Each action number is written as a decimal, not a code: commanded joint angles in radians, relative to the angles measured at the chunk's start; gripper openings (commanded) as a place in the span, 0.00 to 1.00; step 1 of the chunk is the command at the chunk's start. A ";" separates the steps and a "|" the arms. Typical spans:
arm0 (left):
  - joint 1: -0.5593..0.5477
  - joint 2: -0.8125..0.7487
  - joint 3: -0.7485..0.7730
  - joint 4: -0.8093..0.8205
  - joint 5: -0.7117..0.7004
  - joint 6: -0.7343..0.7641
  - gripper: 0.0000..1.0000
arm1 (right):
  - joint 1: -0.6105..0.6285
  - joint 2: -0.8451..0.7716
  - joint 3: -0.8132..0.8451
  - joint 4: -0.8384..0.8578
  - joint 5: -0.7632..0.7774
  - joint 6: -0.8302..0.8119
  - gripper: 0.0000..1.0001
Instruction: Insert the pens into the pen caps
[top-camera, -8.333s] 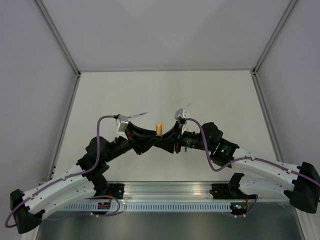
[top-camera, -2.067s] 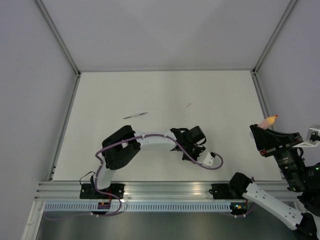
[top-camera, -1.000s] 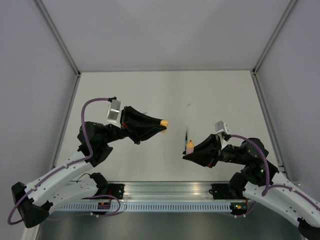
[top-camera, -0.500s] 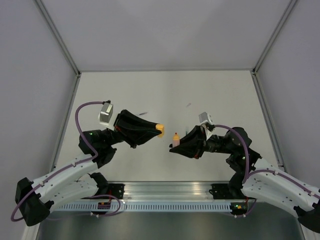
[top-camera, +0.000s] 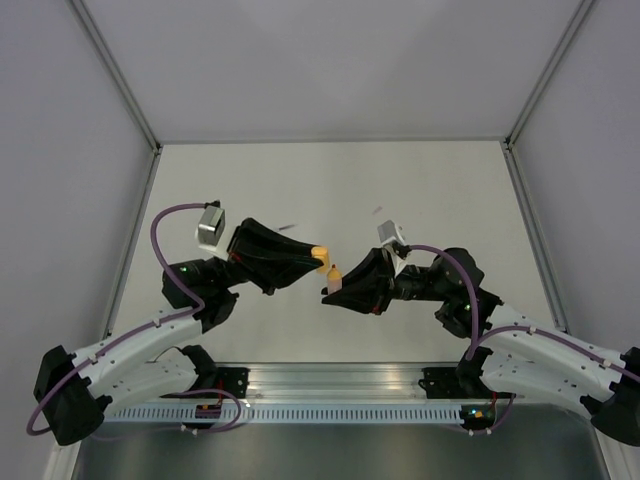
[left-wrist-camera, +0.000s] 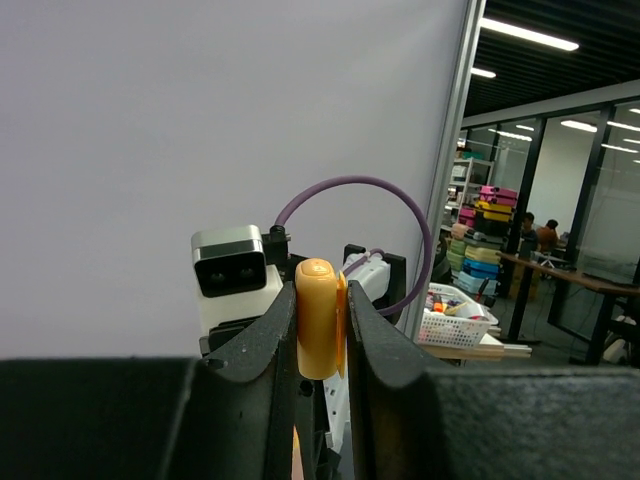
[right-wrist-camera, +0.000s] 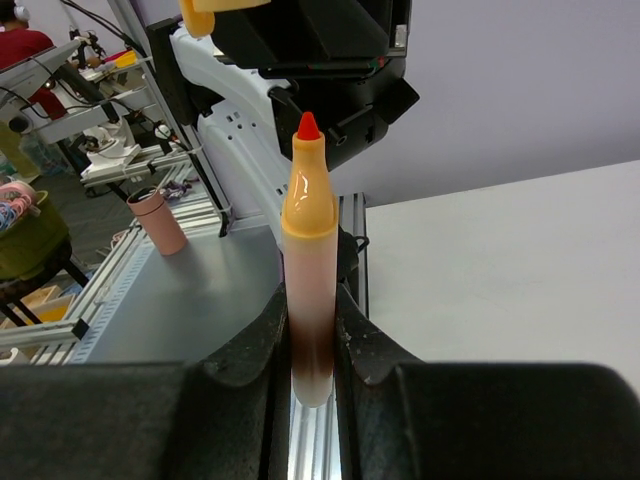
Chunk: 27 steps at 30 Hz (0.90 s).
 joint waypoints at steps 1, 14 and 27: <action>0.000 0.011 0.003 0.059 0.005 0.032 0.02 | 0.019 0.011 0.053 0.087 -0.023 0.009 0.00; 0.000 0.074 0.009 0.111 0.035 0.031 0.02 | 0.036 0.003 0.068 0.050 0.023 -0.009 0.00; 0.000 0.077 -0.033 0.165 0.167 0.000 0.02 | 0.036 -0.015 0.108 0.029 0.062 -0.021 0.00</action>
